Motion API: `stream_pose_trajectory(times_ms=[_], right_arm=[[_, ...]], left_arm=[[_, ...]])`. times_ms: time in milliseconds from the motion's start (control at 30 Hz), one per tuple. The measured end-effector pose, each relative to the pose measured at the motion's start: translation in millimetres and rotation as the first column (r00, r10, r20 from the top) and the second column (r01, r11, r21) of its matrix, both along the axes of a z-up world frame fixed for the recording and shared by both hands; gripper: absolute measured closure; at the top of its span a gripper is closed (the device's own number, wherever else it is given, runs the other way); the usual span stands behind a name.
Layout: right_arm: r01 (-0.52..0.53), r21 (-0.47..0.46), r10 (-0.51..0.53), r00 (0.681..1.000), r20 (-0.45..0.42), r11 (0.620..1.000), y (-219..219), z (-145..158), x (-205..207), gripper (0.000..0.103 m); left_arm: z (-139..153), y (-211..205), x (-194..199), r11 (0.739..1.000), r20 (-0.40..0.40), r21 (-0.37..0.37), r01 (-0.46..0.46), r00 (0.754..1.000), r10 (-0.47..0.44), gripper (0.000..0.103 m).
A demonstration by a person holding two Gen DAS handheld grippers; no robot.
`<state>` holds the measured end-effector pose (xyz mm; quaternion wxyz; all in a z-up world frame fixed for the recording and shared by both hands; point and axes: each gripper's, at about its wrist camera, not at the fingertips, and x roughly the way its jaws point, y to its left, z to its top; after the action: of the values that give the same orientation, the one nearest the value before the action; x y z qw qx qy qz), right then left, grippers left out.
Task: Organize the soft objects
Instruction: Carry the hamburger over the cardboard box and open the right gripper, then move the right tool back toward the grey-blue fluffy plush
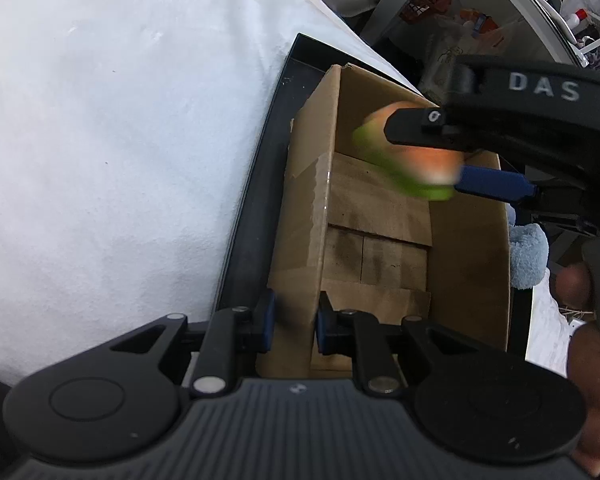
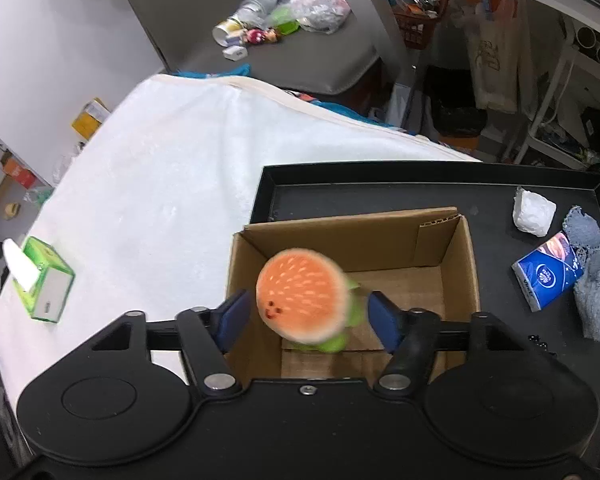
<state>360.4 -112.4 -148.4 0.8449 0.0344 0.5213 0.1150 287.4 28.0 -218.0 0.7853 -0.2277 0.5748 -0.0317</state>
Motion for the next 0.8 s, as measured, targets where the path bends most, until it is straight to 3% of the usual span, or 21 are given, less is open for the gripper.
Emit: stream_pose_trajectory(times_ms=[200, 567, 667, 800], right_arm=[[-0.006, 0.014, 0.006, 1.0, -0.005, 1.0, -3, 3, -3, 0.036], [0.001, 0.0, -0.001, 1.0, 0.005, 1.0, -25, 17, -12, 0.03], [0.012, -0.004, -0.012, 1.0, 0.013, 1.0, -35, 21, -15, 0.02], [0.026, -0.003, -0.026, 0.999, 0.032, 1.0, -51, 26, -18, 0.019]], left_arm=[[-1, 3, 0, 1.0, 0.002, -0.007, -0.004, 1.0, 0.004, 0.085], [6, -7, 1, 0.999, 0.019, 0.048, 0.01, 1.0, -0.011, 0.084], [9, -10, 1, 0.998, 0.022, 0.064, 0.009, 1.0, -0.011, 0.083], [14, -14, 2, 0.995, 0.025, 0.095, 0.01, 1.0, -0.013, 0.073]])
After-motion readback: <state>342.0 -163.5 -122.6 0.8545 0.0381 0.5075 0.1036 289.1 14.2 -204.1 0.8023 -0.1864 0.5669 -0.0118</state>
